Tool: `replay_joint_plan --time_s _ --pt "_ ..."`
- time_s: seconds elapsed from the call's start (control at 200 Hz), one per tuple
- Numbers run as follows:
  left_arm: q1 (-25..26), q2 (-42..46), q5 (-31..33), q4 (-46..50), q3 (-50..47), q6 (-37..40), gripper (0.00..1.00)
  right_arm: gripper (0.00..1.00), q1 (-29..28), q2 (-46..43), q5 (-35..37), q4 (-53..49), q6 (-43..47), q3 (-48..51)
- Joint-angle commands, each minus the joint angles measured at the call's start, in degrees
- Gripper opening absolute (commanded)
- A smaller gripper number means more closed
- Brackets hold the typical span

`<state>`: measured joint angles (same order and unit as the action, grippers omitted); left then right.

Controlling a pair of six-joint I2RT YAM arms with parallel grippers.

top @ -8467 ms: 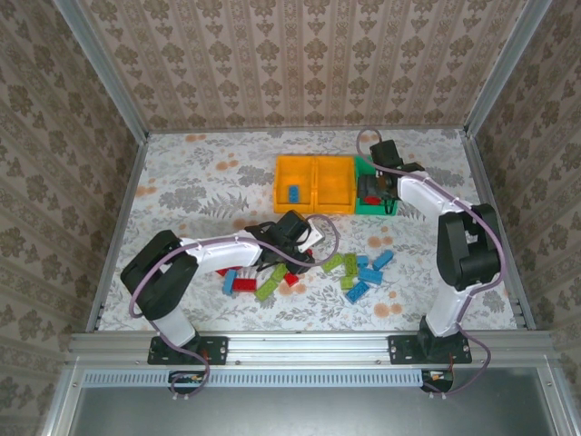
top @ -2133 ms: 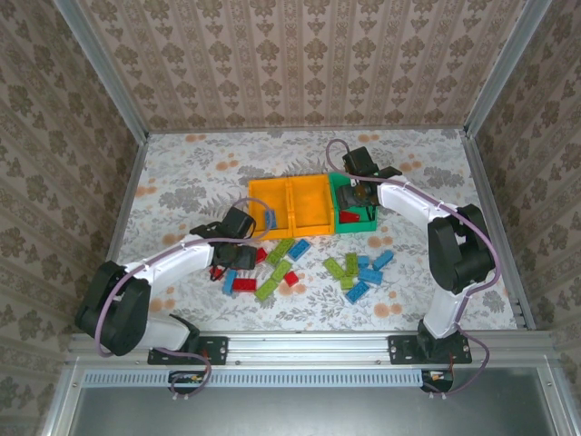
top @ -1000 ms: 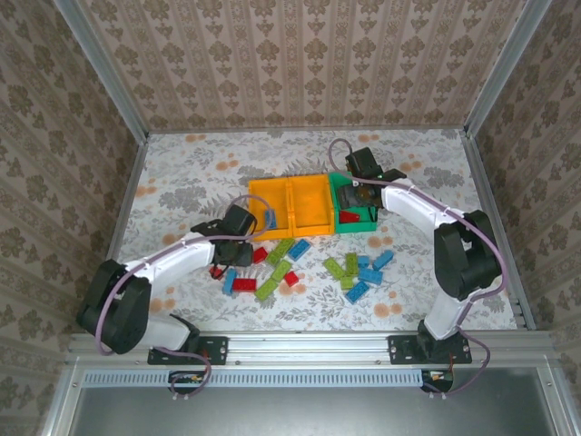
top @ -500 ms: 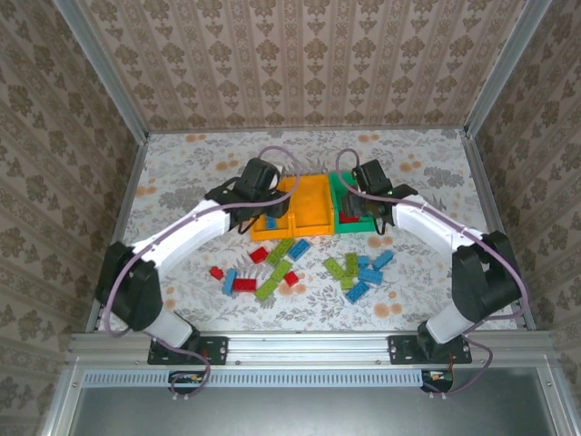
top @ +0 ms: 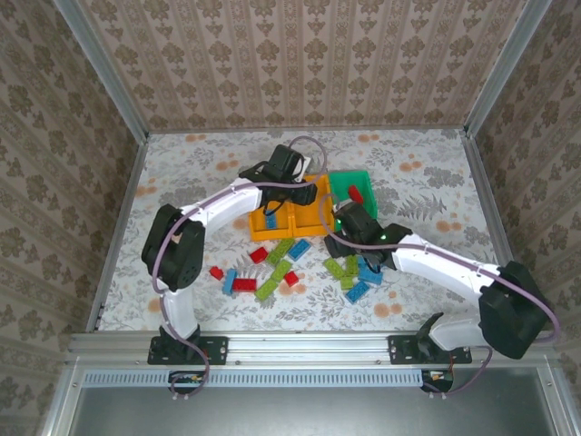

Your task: Sort the legos into containers by color

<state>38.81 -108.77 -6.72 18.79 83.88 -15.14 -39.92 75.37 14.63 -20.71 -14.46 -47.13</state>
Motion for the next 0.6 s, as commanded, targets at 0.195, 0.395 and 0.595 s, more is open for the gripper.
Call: replay_joint_plan --time_s 0.195,0.395,0.595 --pt "-0.7 2.9 0.7 -2.0 -1.6 -3.1 1.0 0.8 -5.9 -3.4 -5.3 7.0 -2.7 4.4" --pt "-1.4 11.1 6.7 -3.5 -10.3 -4.8 1.0 0.8 -13.2 2.5 -6.3 8.9 -4.4 3.0" --pt "-3.3 20.1 11.3 -3.0 -19.8 -5.5 1.0 0.8 -20.5 14.1 -5.0 5.7 -3.7 -4.5"
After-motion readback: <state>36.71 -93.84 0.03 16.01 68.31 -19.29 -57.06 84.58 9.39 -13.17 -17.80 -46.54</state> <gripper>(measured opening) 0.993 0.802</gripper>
